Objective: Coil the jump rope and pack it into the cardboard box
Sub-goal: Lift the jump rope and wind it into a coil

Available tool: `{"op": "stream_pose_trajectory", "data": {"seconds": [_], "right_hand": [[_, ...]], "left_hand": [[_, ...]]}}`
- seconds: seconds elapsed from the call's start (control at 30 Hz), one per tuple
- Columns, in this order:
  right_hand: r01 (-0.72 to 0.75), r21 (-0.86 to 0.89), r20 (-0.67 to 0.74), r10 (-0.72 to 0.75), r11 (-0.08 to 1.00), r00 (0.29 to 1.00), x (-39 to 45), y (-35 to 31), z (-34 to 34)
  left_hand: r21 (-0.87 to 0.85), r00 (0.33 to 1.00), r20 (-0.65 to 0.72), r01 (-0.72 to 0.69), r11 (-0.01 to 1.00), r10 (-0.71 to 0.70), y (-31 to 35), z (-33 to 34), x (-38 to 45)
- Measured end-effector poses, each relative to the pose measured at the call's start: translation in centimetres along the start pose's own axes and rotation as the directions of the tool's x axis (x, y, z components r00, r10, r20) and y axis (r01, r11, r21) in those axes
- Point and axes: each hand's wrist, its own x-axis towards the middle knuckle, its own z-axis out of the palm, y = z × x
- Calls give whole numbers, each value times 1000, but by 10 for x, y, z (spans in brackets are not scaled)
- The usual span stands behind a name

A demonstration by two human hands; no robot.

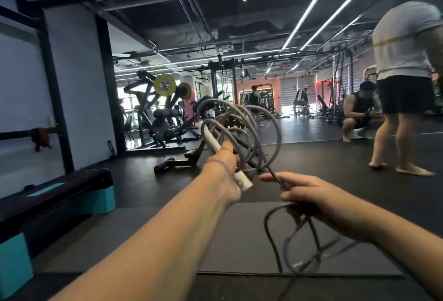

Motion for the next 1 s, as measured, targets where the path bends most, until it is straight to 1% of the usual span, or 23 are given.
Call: {"op": "stream_pose_trajectory", "data": {"seconds": [0.03, 0.07, 0.13, 0.17, 0.2, 0.23, 0.3, 0.4, 0.47, 0.57, 0.6, 0.7, 0.73, 0.77, 0.83, 0.87, 0.93, 1.0], "right_hand": [[30, 128, 2, -31, 991, 1000, 0, -3, 8], [75, 165, -13, -74, 984, 997, 0, -5, 15], [143, 89, -97, -135, 986, 986, 0, -7, 30], [172, 95, -170, -154, 981, 973, 0, -6, 36], [199, 144, -248, -160, 969, 956, 1, -4, 42], [233, 190, -313, -166, 954, 935, 2, 0, 46], [285, 240, -400, -173, 928, 900, 4, 6, 54], [330, 291, -464, -169, 898, 870, 10, 11, 58], [344, 286, -487, -173, 894, 856, 12, 12, 59], [375, 251, -512, -207, 892, 834, 13, 15, 62], [394, 236, -529, -222, 888, 819, 13, 15, 63], [439, 101, -606, -295, 893, 739, 12, 21, 63], [439, 76, -627, -300, 895, 719, 11, 21, 64], [434, 74, -648, -287, 898, 706, 10, 22, 64], [416, 142, -684, -215, 898, 697, 10, 21, 63], [405, 182, -699, -172, 896, 695, 9, 19, 62], [385, 212, -704, -133, 898, 698, 9, 16, 57], [385, 223, -667, -148, 896, 730, 5, 7, 51]], "left_hand": [[-27, 999, -22, 25, 999, -26, -3, 6, 0], [-65, 998, -38, 52, 997, -55, -6, 12, 0], [-93, 992, -100, 70, 993, -79, -6, 21, 2], [-92, 986, -139, 81, 992, -93, -4, 24, 3], [-89, 982, -155, 95, 991, -108, -2, 27, 1], [-77, 980, -151, 123, 989, -133, 1, 29, 1], [-25, 973, -147, 177, 984, -178, 2, 34, -5], [14, 975, -97, 202, 979, -200, -4, 41, -19], [-2, 976, -75, 205, 979, -204, -6, 45, -19], [45, 969, -93, 235, 971, -230, -7, 47, -19], [53, 968, -96, 238, 970, -232, -8, 47, -19], [42, 963, -122, 247, 968, -240, -18, 45, -25], [51, 966, -95, 245, 968, -239, -21, 45, -29], [39, 968, -40, 248, 968, -246, -25, 44, -35], [-19, 965, 49, 259, 966, -257, -30, 43, -42], [-21, 964, 64, 261, 965, -259, -33, 42, -43], [-17, 964, 85, 253, 967, -250, -38, 38, -43], [-46, 958, 116, 270, 962, -264, -44, 28, -41]]}}
